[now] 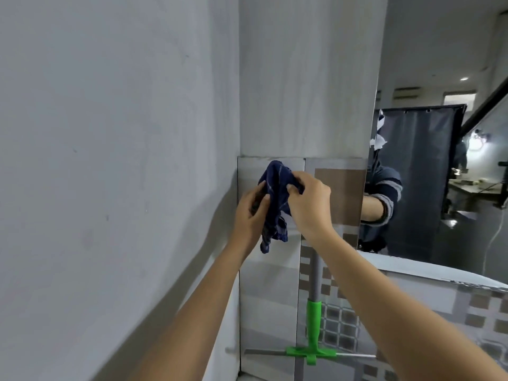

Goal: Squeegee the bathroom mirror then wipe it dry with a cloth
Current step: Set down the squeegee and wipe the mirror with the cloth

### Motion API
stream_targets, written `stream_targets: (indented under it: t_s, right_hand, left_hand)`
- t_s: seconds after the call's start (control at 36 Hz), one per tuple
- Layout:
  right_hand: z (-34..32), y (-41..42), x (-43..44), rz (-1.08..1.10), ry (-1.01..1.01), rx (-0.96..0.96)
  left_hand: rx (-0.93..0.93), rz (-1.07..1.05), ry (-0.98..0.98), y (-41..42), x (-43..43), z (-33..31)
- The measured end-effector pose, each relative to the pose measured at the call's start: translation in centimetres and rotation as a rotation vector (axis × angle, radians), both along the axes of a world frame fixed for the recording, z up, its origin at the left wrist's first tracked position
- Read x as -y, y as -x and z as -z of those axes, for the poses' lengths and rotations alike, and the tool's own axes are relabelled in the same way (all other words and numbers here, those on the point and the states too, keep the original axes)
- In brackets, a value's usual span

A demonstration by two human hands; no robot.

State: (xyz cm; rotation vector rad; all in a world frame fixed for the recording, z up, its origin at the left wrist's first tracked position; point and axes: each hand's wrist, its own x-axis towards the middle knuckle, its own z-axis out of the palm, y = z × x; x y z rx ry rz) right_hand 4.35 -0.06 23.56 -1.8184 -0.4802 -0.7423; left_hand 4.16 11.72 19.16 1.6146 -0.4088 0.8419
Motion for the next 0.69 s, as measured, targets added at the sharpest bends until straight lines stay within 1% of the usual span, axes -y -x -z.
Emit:
stream_targets:
  t_s: [0.11, 0.19, 0.31, 0.44, 0.5, 0.56, 0.69]
  right_hand:
    - [-1.9, 0.8, 1.0, 0.049, 0.046, 0.092]
    - [-3.6, 2.1, 2.1, 0.041, 0.079, 0.155]
    - [-5.9, 4.2, 4.0, 0.043, 0.087, 0.220]
    - [-8.5, 7.2, 7.3, 0.039, 0.096, 0.258]
    - [-9.2, 8.5, 8.8, 0.031, 0.084, 0.268]
    - [-9.6, 9.6, 10.1, 0.011, 0.057, 0.257]
    - [-9.2, 11.3, 13.3, -0.036, -0.060, 0.187]
  left_hand:
    - [-0.003, -0.001, -0.001, 0.5, 0.1, -0.8]
    - [0.015, 0.013, -0.034, 1.6, 0.6, -2.0]
    - [0.068, -0.105, -0.182, 2.9, 1.7, -3.2]
    - [0.187, -0.158, -0.236, 5.8, 3.6, -4.9]
    - [0.194, -0.094, -0.237, 7.2, 4.4, -5.6]
    - [0.164, 0.044, -0.213, 8.7, 5.3, -6.0]
    - [-0.012, 0.325, -0.134, 12.4, 8.0, -6.2]
